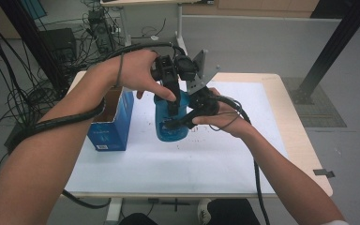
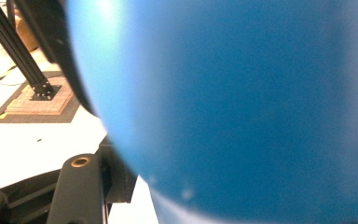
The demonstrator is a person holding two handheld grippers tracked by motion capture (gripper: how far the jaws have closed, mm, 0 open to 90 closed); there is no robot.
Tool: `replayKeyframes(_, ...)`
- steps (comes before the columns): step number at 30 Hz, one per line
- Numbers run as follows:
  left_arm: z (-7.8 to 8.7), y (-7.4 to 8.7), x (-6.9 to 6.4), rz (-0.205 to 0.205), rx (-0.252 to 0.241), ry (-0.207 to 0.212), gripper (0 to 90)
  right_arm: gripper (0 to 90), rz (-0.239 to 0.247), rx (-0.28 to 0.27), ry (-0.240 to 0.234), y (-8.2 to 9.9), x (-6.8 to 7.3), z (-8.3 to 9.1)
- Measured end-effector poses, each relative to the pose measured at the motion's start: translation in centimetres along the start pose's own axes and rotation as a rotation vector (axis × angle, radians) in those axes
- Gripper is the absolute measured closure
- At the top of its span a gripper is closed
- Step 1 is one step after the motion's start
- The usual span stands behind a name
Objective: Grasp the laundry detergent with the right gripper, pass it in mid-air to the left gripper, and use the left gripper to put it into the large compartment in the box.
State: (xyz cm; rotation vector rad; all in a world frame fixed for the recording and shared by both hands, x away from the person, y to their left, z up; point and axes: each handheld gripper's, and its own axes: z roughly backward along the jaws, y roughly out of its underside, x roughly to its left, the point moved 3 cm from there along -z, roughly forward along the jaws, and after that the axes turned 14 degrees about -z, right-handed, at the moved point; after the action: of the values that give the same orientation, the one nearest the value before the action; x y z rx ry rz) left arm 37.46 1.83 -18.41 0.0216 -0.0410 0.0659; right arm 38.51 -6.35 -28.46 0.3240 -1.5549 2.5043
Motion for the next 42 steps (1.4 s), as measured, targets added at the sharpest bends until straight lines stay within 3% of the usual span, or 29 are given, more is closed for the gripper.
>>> replayKeyframes(12,0.3,0.5,0.3,0.026,-0.007,-0.009,36.8,31.2,0.007,0.034,0.045,0.5,-0.4,0.9)
replayKeyframes(15,0.6,0.7,0.5,0.037,-0.009,-0.007,36.8,26.1,-0.014,0.055,0.058,0.8,-0.5,1.3)
replayKeyframes(22,1.0,1.2,1.1,0.089,-0.008,-0.014,36.9,16.1,-0.075,0.091,0.112,1.4,-1.1,2.8)
replayKeyframes(23,1.1,1.2,1.1,0.101,-0.008,-0.015,36.9,14.7,-0.092,0.105,0.14,1.6,-1.2,3.3)
replayKeyframes(29,1.7,1.5,1.5,0.142,0.019,-0.004,36.9,14.0,-0.107,0.115,0.171,1.9,-1.2,4.3)
replayKeyframes(42,4.2,1.6,2.4,0.237,0.01,-0.007,36.9,9.5,-0.139,0.161,0.247,2.9,-1.1,6.6)
